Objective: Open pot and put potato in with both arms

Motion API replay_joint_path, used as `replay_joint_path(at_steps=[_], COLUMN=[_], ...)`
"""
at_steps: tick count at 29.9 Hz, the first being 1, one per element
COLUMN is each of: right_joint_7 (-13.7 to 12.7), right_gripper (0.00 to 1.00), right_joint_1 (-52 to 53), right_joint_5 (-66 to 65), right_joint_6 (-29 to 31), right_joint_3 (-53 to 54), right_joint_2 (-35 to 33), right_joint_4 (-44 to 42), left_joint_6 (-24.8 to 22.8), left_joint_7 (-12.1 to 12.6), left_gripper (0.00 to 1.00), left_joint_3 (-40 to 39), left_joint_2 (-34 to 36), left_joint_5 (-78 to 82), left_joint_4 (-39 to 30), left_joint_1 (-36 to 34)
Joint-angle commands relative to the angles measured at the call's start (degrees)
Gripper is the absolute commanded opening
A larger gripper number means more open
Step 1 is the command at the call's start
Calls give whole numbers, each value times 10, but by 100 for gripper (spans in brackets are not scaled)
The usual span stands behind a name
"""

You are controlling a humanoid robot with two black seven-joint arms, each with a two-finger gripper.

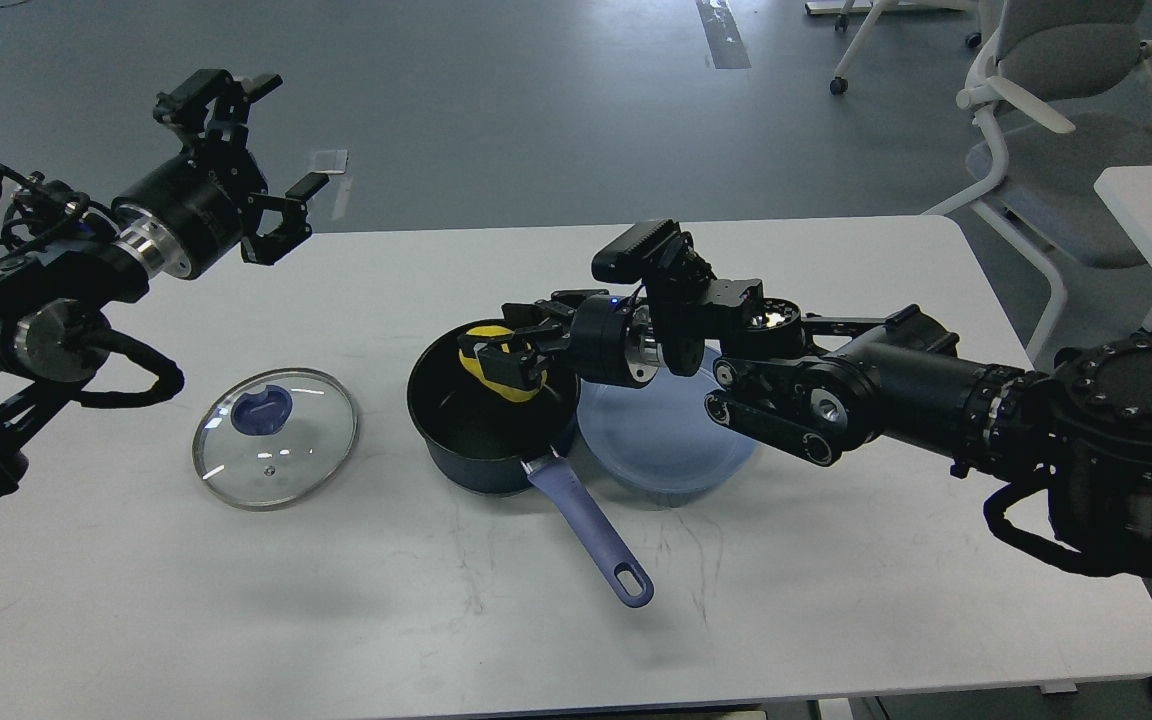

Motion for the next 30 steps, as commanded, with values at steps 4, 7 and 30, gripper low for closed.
replay_joint_path(at_steps=[4,7,30], right_joint_7=[0,0,-21], right_gripper=[100,100,100], right_joint_1=[16,17,-56], right_joint_5=[40,58,727], right_joint_6=[-5,-5,76], right_joint_3=[9,25,329], right_joint_2=[0,-1,-120], right_joint_4=[7,8,69], left_joint_6=[6,9,6], left_joint_7=[1,1,0], left_gripper=[99,99,99], left_joint_3=[0,0,-81], left_joint_2=[2,-2,-84], left_joint_5=[-1,-1,-10], left_joint_4=[-11,-11,-3], left_joint_1=[3,5,56])
